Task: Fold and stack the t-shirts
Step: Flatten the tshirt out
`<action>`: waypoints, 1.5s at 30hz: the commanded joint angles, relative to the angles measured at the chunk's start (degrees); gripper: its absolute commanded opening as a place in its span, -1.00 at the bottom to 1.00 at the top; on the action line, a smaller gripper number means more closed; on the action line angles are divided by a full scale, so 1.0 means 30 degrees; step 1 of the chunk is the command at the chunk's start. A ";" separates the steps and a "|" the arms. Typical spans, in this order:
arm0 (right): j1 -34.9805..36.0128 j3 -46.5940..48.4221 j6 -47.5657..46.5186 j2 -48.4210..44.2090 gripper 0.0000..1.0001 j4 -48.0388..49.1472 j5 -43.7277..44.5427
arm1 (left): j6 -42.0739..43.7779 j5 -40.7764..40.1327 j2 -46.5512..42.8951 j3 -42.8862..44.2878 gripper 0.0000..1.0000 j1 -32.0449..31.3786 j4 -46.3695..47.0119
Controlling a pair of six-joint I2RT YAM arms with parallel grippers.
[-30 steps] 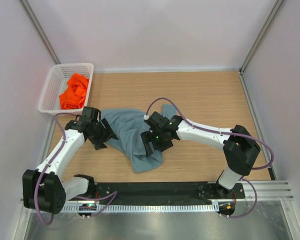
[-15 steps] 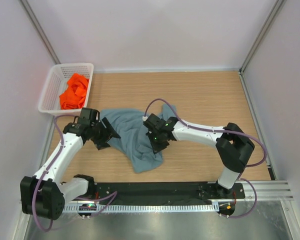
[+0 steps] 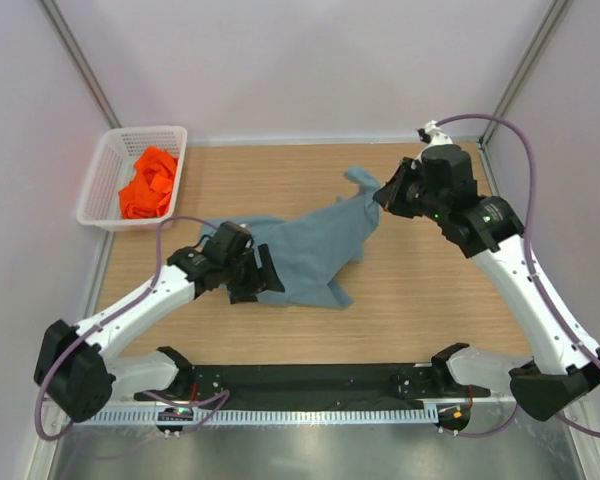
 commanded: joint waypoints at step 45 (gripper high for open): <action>0.8566 1.2092 0.1404 1.0954 -0.82 0.3078 -0.6336 | -0.1313 -1.5583 -0.7970 0.7925 0.54 -0.3067 -0.9386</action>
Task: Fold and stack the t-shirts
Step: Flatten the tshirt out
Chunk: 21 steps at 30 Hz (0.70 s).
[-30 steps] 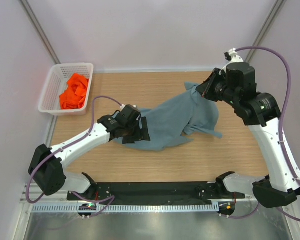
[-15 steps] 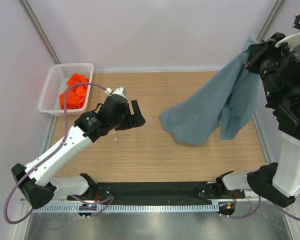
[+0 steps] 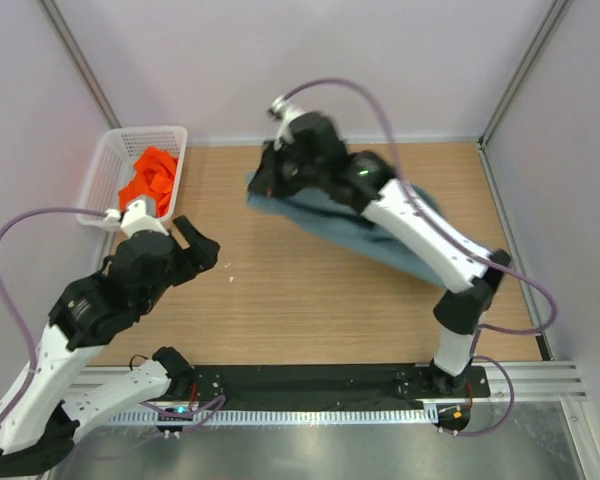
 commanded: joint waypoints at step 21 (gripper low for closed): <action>-0.7475 -1.5280 -0.0848 -0.8627 0.47 -0.3374 0.2324 | 0.1284 0.8990 0.8425 -0.2098 0.56 -0.0087 0.5942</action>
